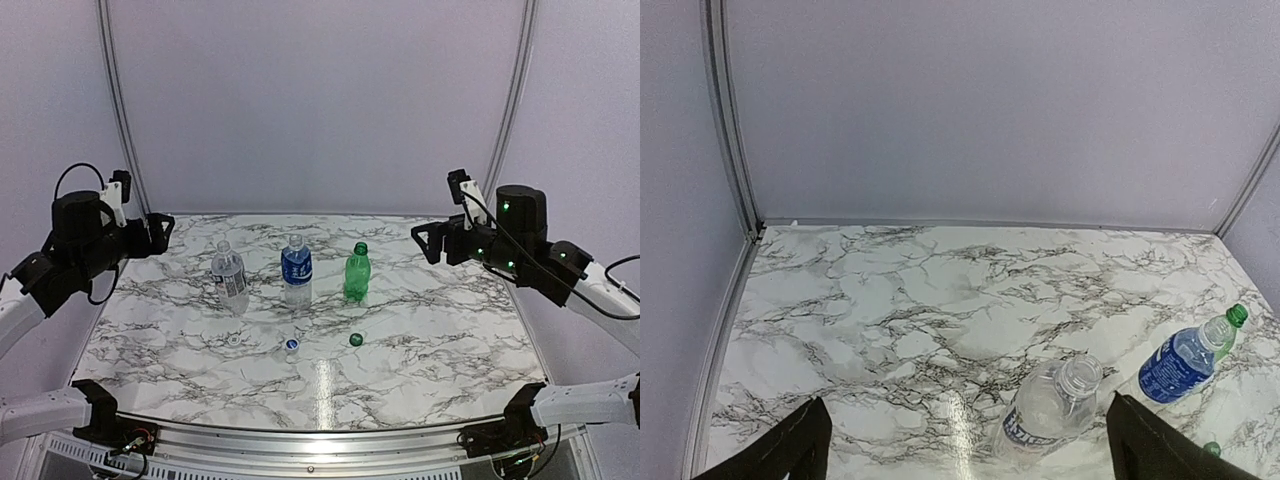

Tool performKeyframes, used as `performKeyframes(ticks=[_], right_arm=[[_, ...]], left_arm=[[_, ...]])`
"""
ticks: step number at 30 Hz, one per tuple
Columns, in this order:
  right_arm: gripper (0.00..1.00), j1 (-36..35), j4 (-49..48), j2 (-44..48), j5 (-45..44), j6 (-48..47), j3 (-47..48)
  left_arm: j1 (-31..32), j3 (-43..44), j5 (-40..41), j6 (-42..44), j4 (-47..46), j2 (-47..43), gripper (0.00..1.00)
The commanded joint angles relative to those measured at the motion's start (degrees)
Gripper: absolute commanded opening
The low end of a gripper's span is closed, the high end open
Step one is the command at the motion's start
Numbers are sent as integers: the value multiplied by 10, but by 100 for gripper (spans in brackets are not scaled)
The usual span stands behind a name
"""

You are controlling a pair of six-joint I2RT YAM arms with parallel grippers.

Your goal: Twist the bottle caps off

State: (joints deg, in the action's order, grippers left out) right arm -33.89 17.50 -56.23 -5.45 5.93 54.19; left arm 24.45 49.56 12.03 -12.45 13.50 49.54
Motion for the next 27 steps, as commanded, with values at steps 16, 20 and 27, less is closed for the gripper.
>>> performKeyframes(ticks=[16,20,27], right_arm=[[98,7,-16,77,-39,-52,-36],[98,7,-14,82,-37,-52,-39],[99,7,-19,101,-44,-54,-51]], left_arm=[[-4,-99,11,54,-88,-154,99],[-4,-106,12,55,-88,-162,99],[-4,-110,7,61,-92,-181,99]])
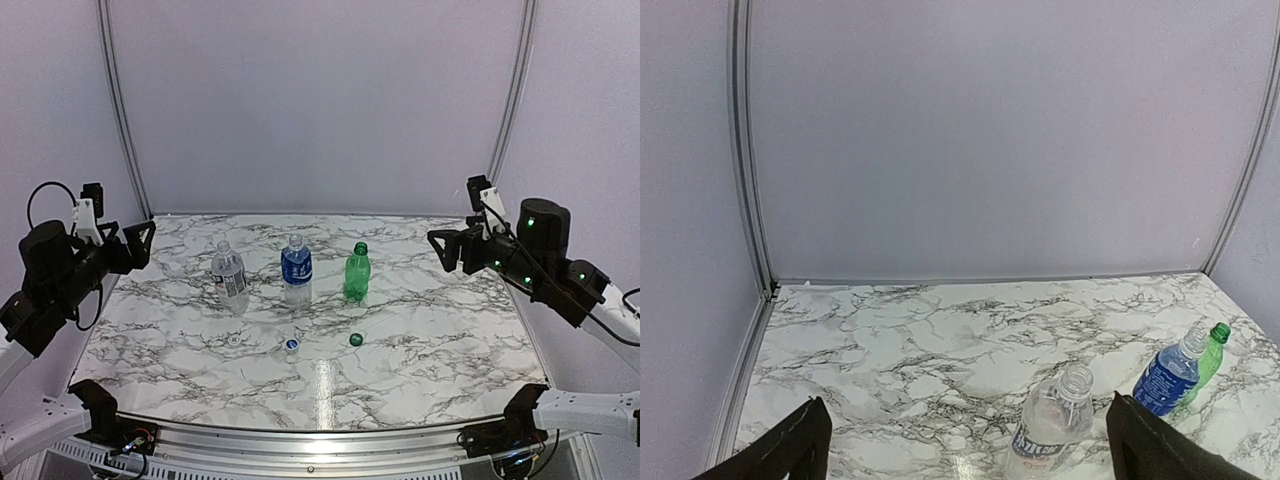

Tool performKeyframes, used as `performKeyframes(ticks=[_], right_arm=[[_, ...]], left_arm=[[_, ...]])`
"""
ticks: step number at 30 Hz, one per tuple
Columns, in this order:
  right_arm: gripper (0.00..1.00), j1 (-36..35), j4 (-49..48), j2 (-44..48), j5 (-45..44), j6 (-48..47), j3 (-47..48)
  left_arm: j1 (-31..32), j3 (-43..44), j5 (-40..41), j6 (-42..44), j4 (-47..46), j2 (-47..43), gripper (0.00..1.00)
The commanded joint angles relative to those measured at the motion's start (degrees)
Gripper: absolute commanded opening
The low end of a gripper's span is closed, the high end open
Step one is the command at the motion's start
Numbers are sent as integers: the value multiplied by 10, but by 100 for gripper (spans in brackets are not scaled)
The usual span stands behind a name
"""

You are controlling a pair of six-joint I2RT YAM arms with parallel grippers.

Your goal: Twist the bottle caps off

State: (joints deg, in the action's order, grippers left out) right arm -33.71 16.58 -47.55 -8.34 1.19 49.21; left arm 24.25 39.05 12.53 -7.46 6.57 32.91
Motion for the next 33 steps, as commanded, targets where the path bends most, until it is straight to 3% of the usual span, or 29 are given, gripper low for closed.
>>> performKeyframes(ticks=[1,33], right_arm=[[98,5,-10,16,-16,-7,-3],[98,6,-11,-7,-15,-8,3]], left_arm=[[-2,-6,2,12,-23,-16,99],[-2,-9,-19,15,-23,-2,99]])
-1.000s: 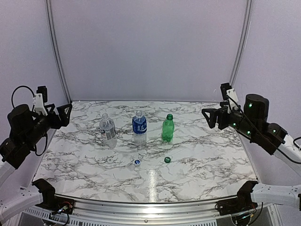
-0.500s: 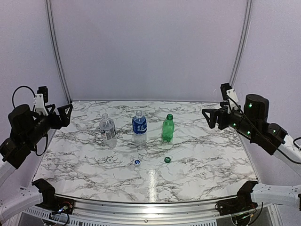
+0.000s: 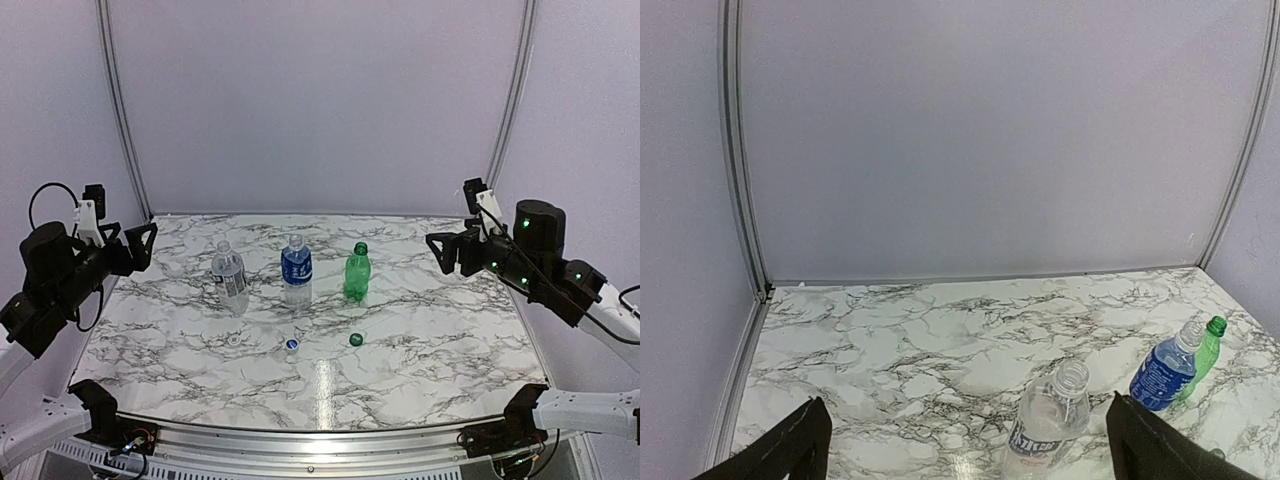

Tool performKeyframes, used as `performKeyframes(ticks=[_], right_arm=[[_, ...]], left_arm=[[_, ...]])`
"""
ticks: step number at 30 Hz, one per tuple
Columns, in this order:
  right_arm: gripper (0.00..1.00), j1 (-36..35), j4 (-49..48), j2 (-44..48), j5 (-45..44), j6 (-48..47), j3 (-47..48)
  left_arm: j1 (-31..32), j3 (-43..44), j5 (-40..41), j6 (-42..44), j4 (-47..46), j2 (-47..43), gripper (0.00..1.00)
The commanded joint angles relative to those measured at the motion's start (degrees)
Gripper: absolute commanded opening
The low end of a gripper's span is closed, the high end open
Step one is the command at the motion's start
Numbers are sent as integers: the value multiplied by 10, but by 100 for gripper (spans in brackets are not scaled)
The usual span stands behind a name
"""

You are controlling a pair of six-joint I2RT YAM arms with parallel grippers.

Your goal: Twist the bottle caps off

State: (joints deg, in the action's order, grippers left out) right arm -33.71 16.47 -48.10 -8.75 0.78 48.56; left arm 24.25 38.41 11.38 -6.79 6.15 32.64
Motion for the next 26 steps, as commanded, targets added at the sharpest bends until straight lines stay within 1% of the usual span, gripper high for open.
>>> performKeyframes(ticks=[1,19,26], right_arm=[[98,6,-10,-2,-11,-4,9],[98,6,-7,-5,-12,-4,11],[99,6,-16,7,-14,-4,2]], left_arm=[[-2,-2,-7,8,-19,1,99],[-2,-3,-11,10,-19,0,99],[-3,-3,-12,11,-18,0,99]])
